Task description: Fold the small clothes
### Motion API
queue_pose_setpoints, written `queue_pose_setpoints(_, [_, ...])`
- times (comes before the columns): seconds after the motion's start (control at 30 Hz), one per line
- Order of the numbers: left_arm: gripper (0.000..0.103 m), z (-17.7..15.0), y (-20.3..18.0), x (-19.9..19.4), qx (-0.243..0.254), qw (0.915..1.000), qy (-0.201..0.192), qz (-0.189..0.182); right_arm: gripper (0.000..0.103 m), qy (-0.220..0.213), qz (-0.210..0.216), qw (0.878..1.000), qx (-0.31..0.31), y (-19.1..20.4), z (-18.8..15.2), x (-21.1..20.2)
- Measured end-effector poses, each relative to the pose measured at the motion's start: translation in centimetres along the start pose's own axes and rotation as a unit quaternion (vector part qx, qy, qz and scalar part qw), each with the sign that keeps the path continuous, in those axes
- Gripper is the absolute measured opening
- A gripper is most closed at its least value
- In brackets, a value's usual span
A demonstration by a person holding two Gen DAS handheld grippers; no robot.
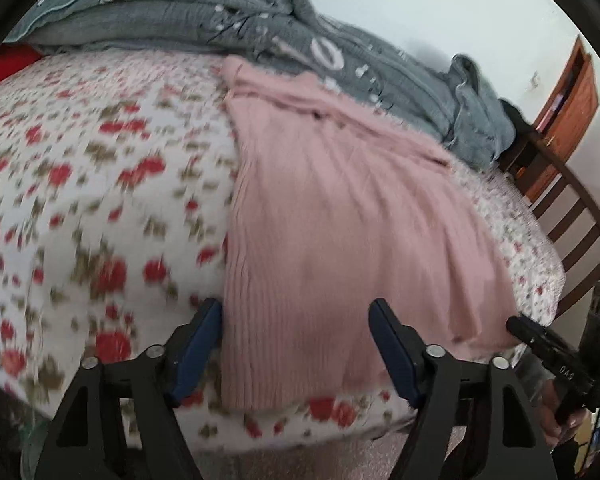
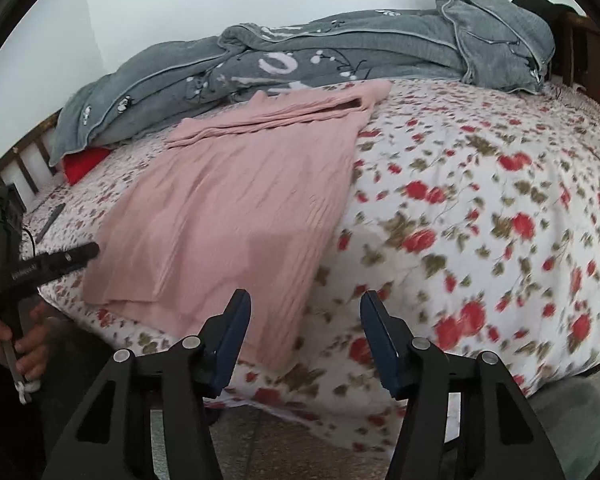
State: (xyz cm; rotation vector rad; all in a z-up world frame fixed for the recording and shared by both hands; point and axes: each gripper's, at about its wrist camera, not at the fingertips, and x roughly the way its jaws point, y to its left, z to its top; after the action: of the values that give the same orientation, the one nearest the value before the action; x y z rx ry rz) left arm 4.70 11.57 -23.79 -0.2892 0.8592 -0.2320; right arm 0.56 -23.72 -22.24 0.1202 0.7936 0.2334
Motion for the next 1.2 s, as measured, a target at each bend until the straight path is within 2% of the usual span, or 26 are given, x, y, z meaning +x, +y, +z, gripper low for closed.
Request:
queue_pose_setpoints(0.07, [0.061, -0.6, 0.0, 0.4, -0.003, 0.9999, 0.010, 0.010, 0.044, 0.013, -0.012, 1.000, -0.003, 0.3, -0.5, 0.9])
queue_pose_setpoints(0.1, [0.059, -0.9, 0.0, 0.2, -0.001, 0.9998, 0.002, 0.017, 0.035, 0.020, -0.015, 1.000, -0.003, 0.3, -0.7, 1.4])
queue_pose_setpoints(0.13, [0.051, -1.1, 0.0, 0.1, -0.001, 0.9997, 0.000, 0.023, 0.028, 0.023, -0.015, 1.000, -0.003, 0.3, -1.0, 1.7])
queue_pose_setpoints(0.17, [0.040, -1.1, 0.0, 0.2, -0.003, 0.9997, 0.002, 0.022, 0.025, 0.023, -0.013, 1.000, -0.005, 0.3, -1.3, 1.8])
queue_pose_setpoints(0.2, [0.034, -1.1, 0.1, 0.3, -0.005, 0.9998, 0.004, 0.019, 0.017, 0.019, -0.010, 1.000, -0.009, 0.3, -1.4, 1.8])
queue_pose_setpoints(0.23, [0.022, -1.1, 0.1, 0.4, -0.007, 0.9998, 0.007, 0.017, 0.010, 0.017, -0.008, 1.000, -0.009, 0.3, -1.4, 1.8])
queue_pose_setpoints(0.27, [0.011, -1.0, 0.2, 0.5, -0.011, 0.9998, 0.010, 0.012, 0.007, 0.016, -0.002, 1.000, -0.007, 0.2, -1.3, 1.7])
queue_pose_setpoints(0.33, [0.010, -1.1, 0.3, 0.1, -0.014, 0.9999, 0.007, 0.004, 0.006, 0.002, 0.001, 1.000, -0.008, 0.1, -1.1, 1.0])
queue_pose_setpoints(0.4, [0.009, -1.1, 0.8, -1.2, -0.013, 0.9997, -0.018, 0.012, 0.005, -0.030, -0.011, 0.999, -0.013, -0.4, -1.1, -0.8])
queue_pose_setpoints(0.47, [0.009, -1.1, 1.9, -2.0, -0.027, 0.9993, -0.025, 0.006, 0.005, -0.044, -0.005, 0.999, 0.004, -1.8, -1.0, -2.1])
queue_pose_setpoints(0.53, [0.009, -1.0, 2.9, -2.0, -0.055, 0.9983, -0.018, -0.013, 0.005, -0.034, 0.008, 0.999, 0.033, -3.2, -0.9, -2.0])
queue_pose_setpoints(0.63, [0.010, -1.0, 2.7, -1.3, -0.057, 0.9983, -0.006, -0.005, 0.005, -0.010, 0.000, 0.999, 0.032, -2.8, -1.3, -0.7])
queue_pose_setpoints(0.77, [0.022, -1.1, 2.0, -0.3, -0.039, 0.9989, 0.009, 0.025, 0.006, 0.003, 0.001, 1.000, -0.002, -1.2, -1.6, -0.2])
queue_pose_setpoints(0.8, [0.023, -1.1, 1.9, -0.4, -0.035, 0.9991, 0.008, 0.024, 0.008, 0.006, 0.004, 1.000, -0.003, -1.2, -1.5, -0.1])
queue_pose_setpoints(0.87, [0.033, -0.9, 1.8, -0.4, -0.031, 0.9991, 0.006, 0.027, 0.020, 0.009, 0.008, 1.000, 0.010, -1.5, -1.1, 0.3])
queue_pose_setpoints(0.9, [0.035, -0.8, 1.7, -0.4, -0.028, 0.9991, 0.003, 0.031, 0.028, 0.003, 0.006, 1.000, 0.025, -1.9, -0.9, 0.4])
queue_pose_setpoints(0.93, [0.037, -0.8, 1.7, -0.4, -0.026, 0.9991, 0.001, 0.033, 0.030, -0.002, 0.003, 0.999, 0.036, -2.2, -0.6, 0.5])
queue_pose_setpoints(1.03, [0.038, -1.1, 1.6, -0.7, -0.016, 0.9993, -0.005, 0.034, 0.030, 0.016, 0.011, 0.998, 0.057, -2.9, -0.5, 1.4])
queue_pose_setpoints(1.2, [0.037, -1.4, 0.3, -0.4, 0.016, 0.9977, -0.005, 0.066, 0.029, -0.010, -0.007, 0.999, 0.041, -2.5, -1.5, 0.9])
